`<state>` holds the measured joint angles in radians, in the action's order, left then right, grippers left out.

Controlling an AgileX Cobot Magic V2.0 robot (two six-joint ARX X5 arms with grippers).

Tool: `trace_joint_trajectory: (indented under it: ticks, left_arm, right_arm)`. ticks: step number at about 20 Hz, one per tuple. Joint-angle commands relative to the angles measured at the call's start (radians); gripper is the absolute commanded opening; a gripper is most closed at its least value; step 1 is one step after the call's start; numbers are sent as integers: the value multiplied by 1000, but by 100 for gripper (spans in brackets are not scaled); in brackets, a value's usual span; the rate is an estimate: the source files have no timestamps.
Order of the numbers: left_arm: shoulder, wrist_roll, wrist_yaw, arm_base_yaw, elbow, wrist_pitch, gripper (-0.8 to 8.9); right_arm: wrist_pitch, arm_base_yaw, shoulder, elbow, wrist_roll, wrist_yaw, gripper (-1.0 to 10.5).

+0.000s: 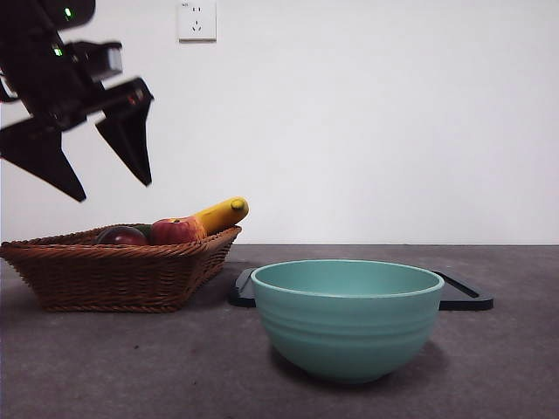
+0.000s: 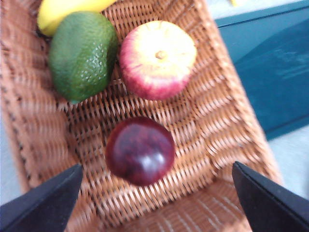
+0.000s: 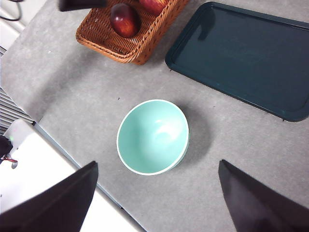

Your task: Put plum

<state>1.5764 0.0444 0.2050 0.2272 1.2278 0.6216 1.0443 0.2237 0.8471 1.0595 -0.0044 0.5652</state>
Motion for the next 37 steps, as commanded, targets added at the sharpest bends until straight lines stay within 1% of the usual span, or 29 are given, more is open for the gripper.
trace_joint_trajectory:
  ticks: [1,3,6,8,11,17,22,23,25,27,30,34,37]
  left_arm:
    - [58,24,-16,5,24,-27,490]
    - [90,39,-37,5,24,-40,490]
    - [132,50,-40,10,24,-62,489]
    - [157,56,-40,17,24,-76,458]
    - [182,72,-41,23,24,-88,459]
    - [220,72,-41,26,24,-93,455]
    - [220,71,-41,29,24,-106,265]
    - [220,71,-41,29,24,-105,241]
    - [216,71,-40,29,24,-97,241]
    - [195,70,-40,29,24,-91,243]
    - [107,67,-26,29,24,-86,243]
    - [-65,48,58,41,24,-40,243]
    - [-192,42,111,82,24,23,243]
  right_arm:
    - [-5,5,8,17,-10,3,400]
    - [-5,5,8,17,-10,3,400]
    - [-5,5,8,17,-10,3,400]
    - [-5,5,8,17,-10,3,400]
    - [-5,5,8,17,-10,3,400]
    - [-12,5,8,17,-10,3,400]
    - [-12,5,8,17,-10,3,400]
    - [-12,5,8,17,-10,3,400]
    - [-12,5,8,17,-10,3,400]
    - [-12,5,8,17,-10,3,400]
    - [-12,5,8,17,-10,3,400]
    - [-12,5,8,17,-10,3,400]
    - [-12,5,8,17,-11,3,400]
